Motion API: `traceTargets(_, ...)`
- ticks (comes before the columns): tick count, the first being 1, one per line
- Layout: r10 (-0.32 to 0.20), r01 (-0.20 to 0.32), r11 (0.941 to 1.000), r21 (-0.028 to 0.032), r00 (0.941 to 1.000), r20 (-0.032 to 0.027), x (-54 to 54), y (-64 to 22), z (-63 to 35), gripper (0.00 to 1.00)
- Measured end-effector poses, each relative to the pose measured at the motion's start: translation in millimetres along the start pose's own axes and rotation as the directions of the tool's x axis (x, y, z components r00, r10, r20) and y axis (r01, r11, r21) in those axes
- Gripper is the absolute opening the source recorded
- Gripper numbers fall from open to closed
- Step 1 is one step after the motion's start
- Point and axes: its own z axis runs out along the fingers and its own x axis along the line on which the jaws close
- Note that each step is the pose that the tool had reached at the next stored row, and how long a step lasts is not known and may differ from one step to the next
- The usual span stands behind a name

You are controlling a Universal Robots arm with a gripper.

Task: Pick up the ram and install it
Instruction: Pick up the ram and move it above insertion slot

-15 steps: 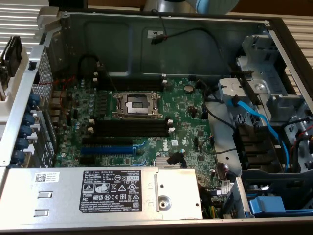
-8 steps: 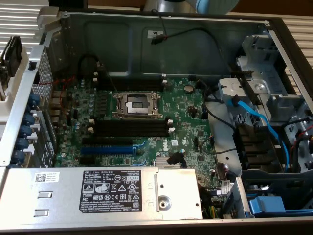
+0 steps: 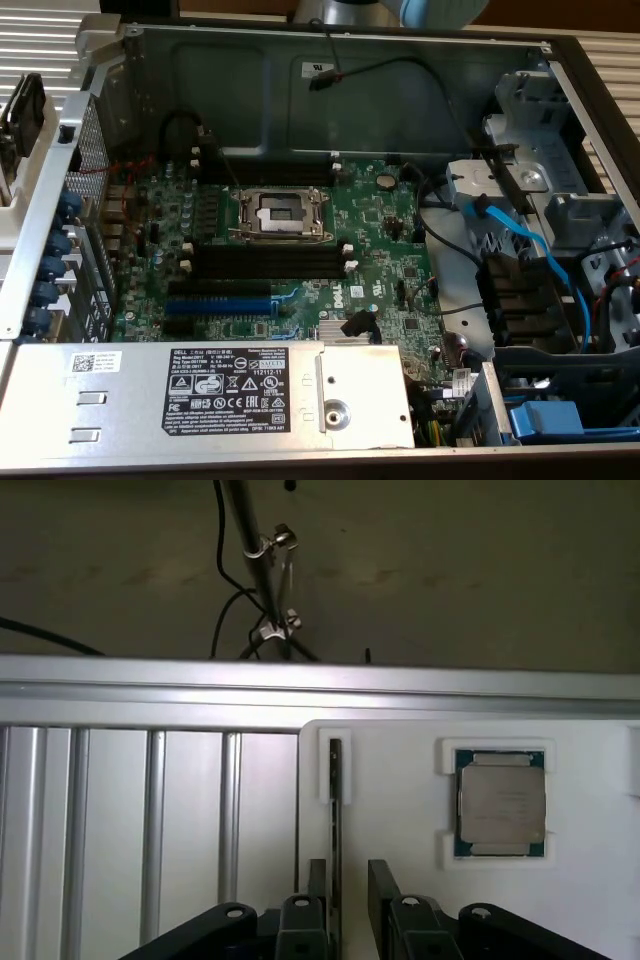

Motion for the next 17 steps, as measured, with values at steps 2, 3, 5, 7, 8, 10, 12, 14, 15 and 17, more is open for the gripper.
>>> traceTargets(2,-0.005,0.005,1.0,-0.0006,1.0,-0.0039,-0.1,-0.6,1.1,0.31)
traceTargets(3,-0.008,0.008,1.0,-0.0005,1.0,-0.0045,-0.2,-0.9,1.8,0.31)
traceTargets(5,-0.015,0.015,0.9999,-0.0007,0.9999,-0.0062,-0.3,-1.5,3.4,0.31)
traceTargets(7,-0.022,0.021,0.9998,-0.0011,0.9997,-0.0098,-0.8,-1.8,5.0,0.31)
traceTargets(8,-0.024,0.024,0.9997,-0.0014,0.9996,-0.0128,-0.9,-2.0,5.8,0.31)
traceTargets(10,-0.029,0.029,0.9996,-0.0019,0.9993,-0.0215,-1.7,-2.8,7.8,0.31)
traceTargets(12,-0.034,0.034,0.9994,-0.0021,0.999,-0.0305,-2.6,-3.3,9.3,0.31)
traceTargets(14,-0.038,0.038,0.9993,-0.0005,0.9987,-0.0352,-2.8,-3.4,9.7,0.31)
traceTargets(15,-0.04,0.041,0.9992,0.001,0.9985,-0.0359,-2.8,-3.6,9.6,0.31)
traceTargets(17,-0.045,0.046,0.9989,0.0096,0.9983,-0.0367,-2.8,-4.3,9.8,0.31)
